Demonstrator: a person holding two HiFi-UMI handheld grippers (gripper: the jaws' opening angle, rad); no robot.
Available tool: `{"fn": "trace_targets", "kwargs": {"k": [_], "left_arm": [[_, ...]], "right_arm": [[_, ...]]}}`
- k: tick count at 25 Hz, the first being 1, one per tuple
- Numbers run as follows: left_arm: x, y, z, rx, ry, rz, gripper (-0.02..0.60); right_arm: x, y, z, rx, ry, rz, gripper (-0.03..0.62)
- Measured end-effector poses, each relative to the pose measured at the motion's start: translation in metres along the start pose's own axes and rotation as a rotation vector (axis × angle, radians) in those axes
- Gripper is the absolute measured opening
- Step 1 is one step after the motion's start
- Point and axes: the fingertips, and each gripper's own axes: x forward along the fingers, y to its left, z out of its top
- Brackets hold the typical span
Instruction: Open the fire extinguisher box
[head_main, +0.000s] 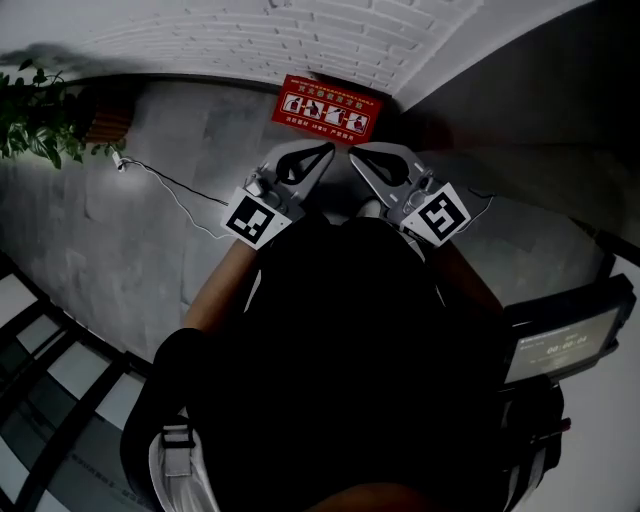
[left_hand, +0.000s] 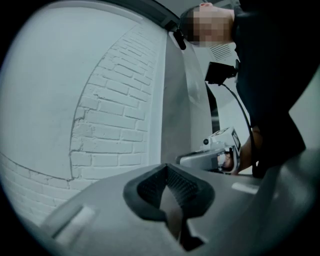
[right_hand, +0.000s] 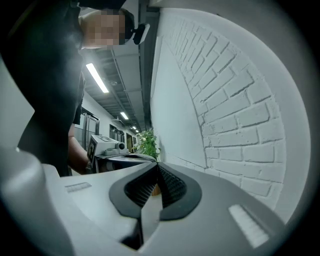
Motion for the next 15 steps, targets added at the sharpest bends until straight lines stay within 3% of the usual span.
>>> {"fn": "trace_targets", "kwargs": {"k": [9, 15], "left_arm": [[-0.030, 0.101, -0.016, -0.034, 0.012, -0.219, 0.002], [-0.034, 0.138, -0.015, -0.049, 0.008, -0.336, 0.002]], "right_arm": [[0.109, -0.030, -0.010, 0.079, 0.002, -0.233, 0.009], [0.136, -0.046, -0.008, 0.071, -0.031, -0.388, 0.009]]}}
